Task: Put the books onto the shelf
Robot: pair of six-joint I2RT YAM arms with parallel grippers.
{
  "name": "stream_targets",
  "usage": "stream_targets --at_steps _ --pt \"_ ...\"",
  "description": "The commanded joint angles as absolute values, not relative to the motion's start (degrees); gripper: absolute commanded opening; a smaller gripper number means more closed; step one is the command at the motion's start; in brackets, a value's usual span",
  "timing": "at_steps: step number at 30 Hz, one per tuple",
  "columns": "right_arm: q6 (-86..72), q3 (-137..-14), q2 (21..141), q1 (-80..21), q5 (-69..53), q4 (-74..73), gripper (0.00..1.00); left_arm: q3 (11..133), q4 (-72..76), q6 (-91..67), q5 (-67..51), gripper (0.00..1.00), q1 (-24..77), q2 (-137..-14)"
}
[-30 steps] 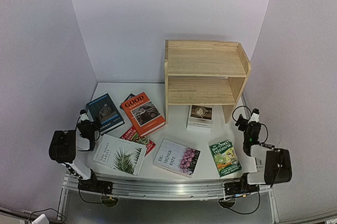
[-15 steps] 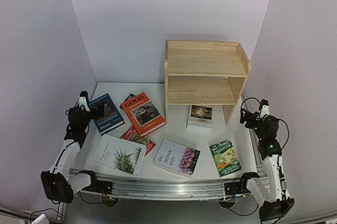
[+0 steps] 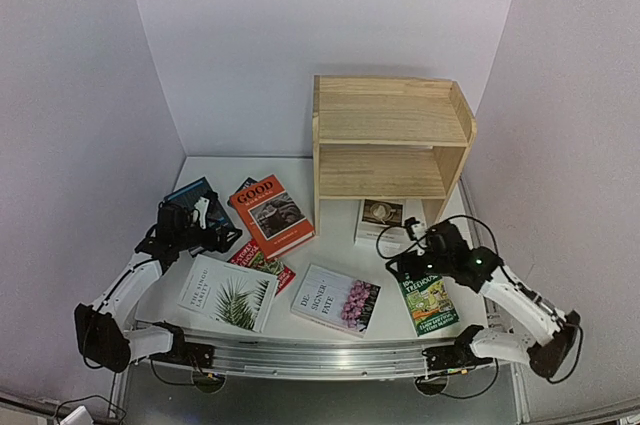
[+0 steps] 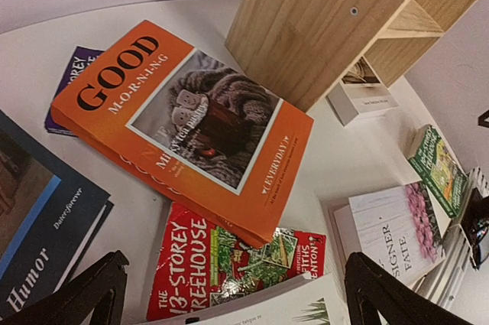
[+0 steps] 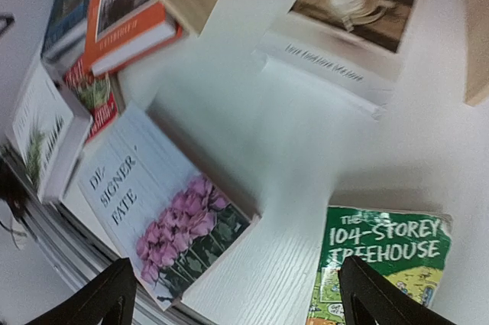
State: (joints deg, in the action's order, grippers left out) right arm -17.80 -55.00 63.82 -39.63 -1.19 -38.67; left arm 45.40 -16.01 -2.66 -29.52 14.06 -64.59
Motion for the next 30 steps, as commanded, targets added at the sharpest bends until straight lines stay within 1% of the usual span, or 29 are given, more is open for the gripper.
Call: stream_targets --at_steps 1,3,8,12,15,21,24,27,30 --pt "-12.99 -62.60 79.81 -44.13 -5.53 -34.72 0.94 47.33 -18.61 -0.69 -38.10 1.00 14.75 -61.63" --pt "-11.42 -66.07 86.28 -44.18 -11.06 -32.25 0.94 46.49 -18.80 -1.27 -38.48 1.00 14.83 -60.31" --pt "-8.63 -77.41 102.52 -44.08 -20.66 -32.28 0.98 44.93 -19.84 -1.03 -36.99 1.00 14.89 -57.84" --pt "-9.35 -85.34 112.74 -42.85 -29.04 -32.61 0.98 44.79 -20.78 -0.48 -36.26 1.00 14.89 -56.89" --pt "-10.85 -88.56 118.08 -41.14 -32.82 -33.17 0.98 44.58 -21.24 -0.35 -35.67 1.00 14.85 -56.63" --pt "-11.30 -88.65 121.05 -40.70 -39.11 -33.76 0.95 44.57 -21.44 2.32 -35.85 1.00 14.87 -56.58" --pt "-11.42 -86.42 121.00 -40.70 -40.01 -33.84 0.92 44.88 -20.84 2.69 -36.49 1.00 14.87 -57.09" --pt "-12.27 -85.72 121.72 -40.73 -40.89 -33.86 0.86 45.23 -19.93 2.28 -38.50 1.00 14.87 -57.39" --pt "-13.00 -85.93 122.42 -40.80 -41.26 -33.99 0.83 44.92 -19.40 1.94 -38.76 1.00 14.85 -57.49"
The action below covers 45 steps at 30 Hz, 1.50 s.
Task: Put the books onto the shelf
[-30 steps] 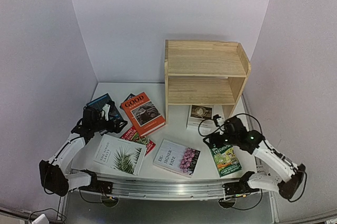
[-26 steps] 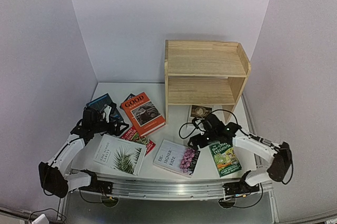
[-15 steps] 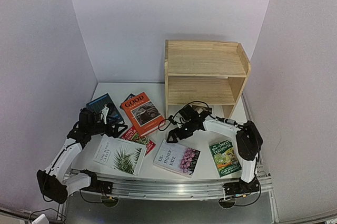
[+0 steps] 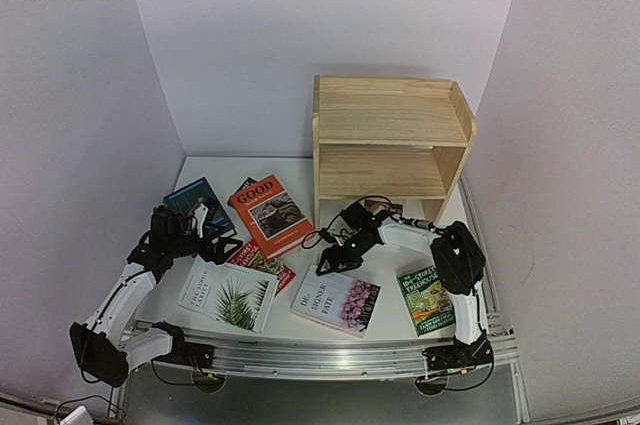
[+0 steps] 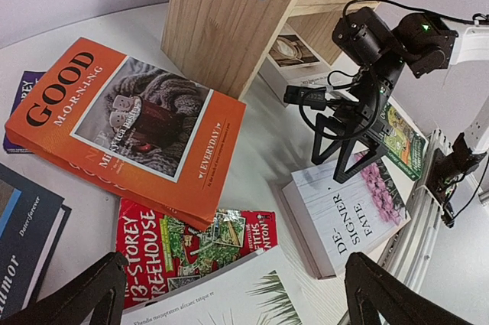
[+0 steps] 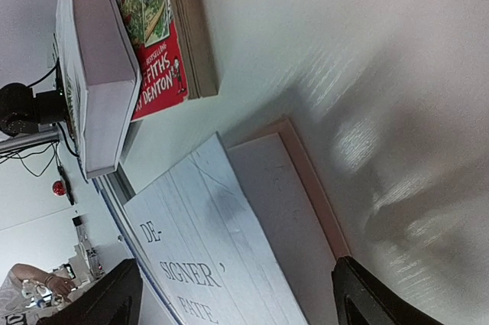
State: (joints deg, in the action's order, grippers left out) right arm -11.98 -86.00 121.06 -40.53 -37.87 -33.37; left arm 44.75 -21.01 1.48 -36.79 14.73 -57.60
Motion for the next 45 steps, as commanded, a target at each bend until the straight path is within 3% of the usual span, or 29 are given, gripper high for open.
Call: stream_targets --at_steps 1,5,9,17,19,21,31,38,45 --pt "-12.95 -85.55 122.11 -40.80 -40.42 -33.99 0.83 44.90 -19.56 2.02 -38.52 1.00 14.88 -57.54" --pt "-12.32 -84.74 121.46 -40.82 -38.46 -34.10 0.80 45.00 -20.72 2.85 -38.23 1.00 14.89 -57.39" --pt "-12.52 -84.56 122.75 -40.78 -38.64 -34.09 0.61 44.77 -20.80 2.99 -38.04 1.00 14.85 -57.40" --pt "-12.04 -83.48 121.69 -40.87 -37.00 -34.01 0.35 45.53 -21.55 3.60 -37.09 1.00 14.88 -57.90" --pt "-12.04 -83.48 121.48 -40.93 -36.80 -33.99 0.23 45.67 -21.58 3.60 -36.98 1.00 14.87 -58.17" --pt "-12.20 -83.60 121.45 -41.04 -36.62 -33.89 0.02 45.78 -21.65 3.56 -36.69 1.00 14.87 -58.47" --pt "-11.88 -87.59 116.56 -41.69 -38.94 -33.87 0.00 46.73 -23.10 4.58 -37.34 1.00 14.85 -58.86" --pt "-7.80 -89.18 109.30 -42.51 -38.32 -33.47 0.00 53.04 -32.52 7.46 -47.83 1.00 15.19 -63.79" --pt "-4.07 -86.25 104.75 -42.85 -35.56 -31.49 0.00 60.30 -41.87 12.48 -46.95 1.00 23.80 -72.27"
